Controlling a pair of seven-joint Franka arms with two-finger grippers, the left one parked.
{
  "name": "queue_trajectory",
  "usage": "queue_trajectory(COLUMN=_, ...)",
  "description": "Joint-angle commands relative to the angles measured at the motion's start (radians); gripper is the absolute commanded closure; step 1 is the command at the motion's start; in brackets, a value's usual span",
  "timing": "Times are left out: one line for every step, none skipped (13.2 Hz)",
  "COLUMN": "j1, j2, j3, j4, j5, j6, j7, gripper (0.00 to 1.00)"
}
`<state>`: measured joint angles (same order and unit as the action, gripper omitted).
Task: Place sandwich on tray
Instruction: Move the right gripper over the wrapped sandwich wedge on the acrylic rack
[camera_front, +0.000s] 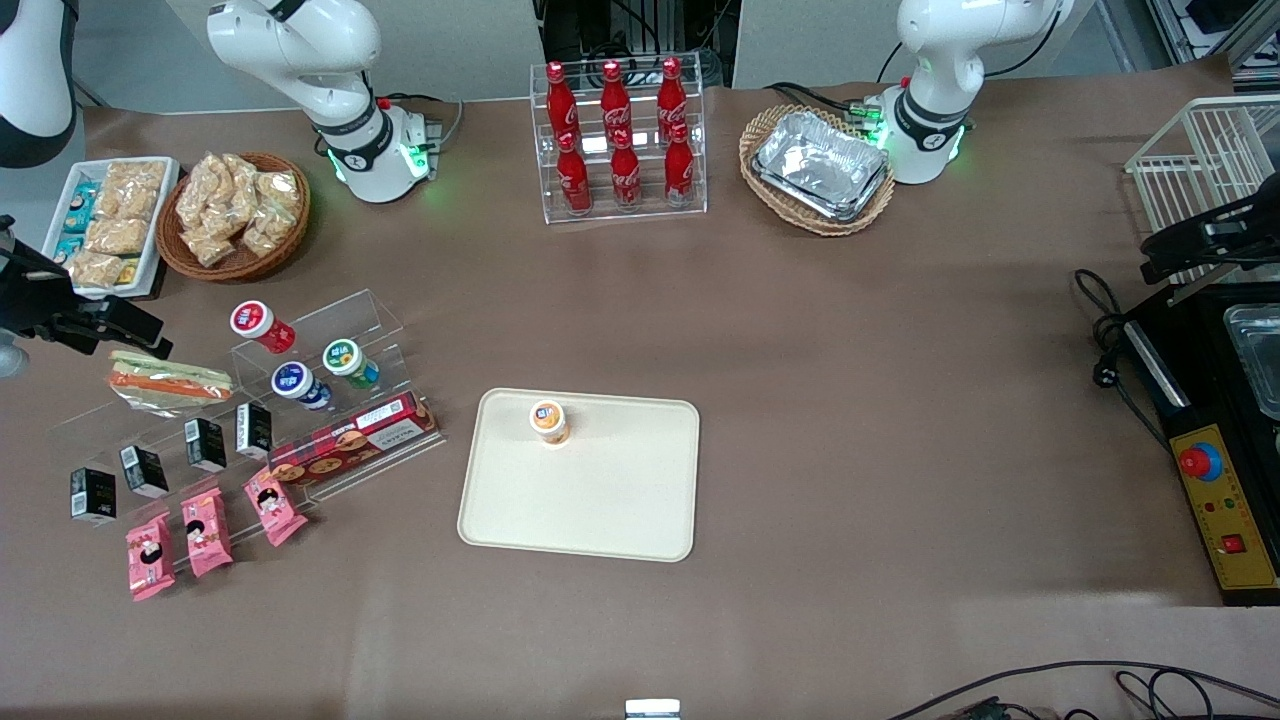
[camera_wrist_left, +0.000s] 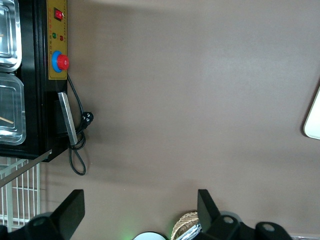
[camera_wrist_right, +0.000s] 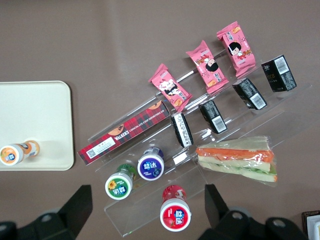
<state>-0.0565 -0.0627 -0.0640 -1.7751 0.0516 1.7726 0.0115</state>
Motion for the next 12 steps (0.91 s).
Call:
queue_trajectory(j1=0.006, j2=0.012, j3=0.003, j4=0.029, j5=-0.003, j6=-0.021, j7=0.008, gripper=0.00)
queue_trajectory(j1=0.006, j2=0.012, j3=0.001, j4=0.031, j5=-0.001, j6=-0.022, j7=0.013, gripper=0.00)
queue_trajectory(j1=0.004, j2=0.012, j3=0.001, j4=0.039, j5=-0.001, j6=-0.022, j7=0.028, gripper=0.00)
queue_trajectory(j1=0.004, j2=0.012, j3=0.001, j4=0.039, j5=-0.002, j6=-0.022, j7=0.048, gripper=0.00)
queue_trajectory(j1=0.003, j2=0.014, j3=0.000, j4=0.039, j5=-0.004, j6=-0.021, j7=0.051, gripper=0.00)
queue_trajectory(j1=0.001, j2=0.018, j3=-0.002, j4=0.039, j5=-0.012, j6=-0.021, j7=0.053, gripper=0.00)
queue_trajectory(j1=-0.005, j2=0.018, j3=-0.002, j4=0.039, j5=-0.006, j6=-0.021, j7=0.059, gripper=0.00)
queue_trajectory(j1=-0.008, j2=0.018, j3=-0.002, j4=0.046, j5=-0.004, j6=-0.024, j7=0.096, gripper=0.00)
queue_trajectory(j1=-0.009, j2=0.018, j3=-0.004, j4=0.048, j5=-0.004, j6=-0.031, j7=0.182, gripper=0.00)
queue_trajectory(j1=-0.009, j2=0.018, j3=-0.004, j4=0.048, j5=-0.006, j6=-0.053, j7=0.282, gripper=0.00)
queue_trajectory(j1=-0.011, j2=0.018, j3=-0.007, j4=0.049, j5=-0.006, j6=-0.062, j7=0.368, gripper=0.00)
queue_trajectory(j1=-0.011, j2=0.018, j3=-0.014, j4=0.051, j5=-0.004, j6=-0.062, j7=0.434, gripper=0.00)
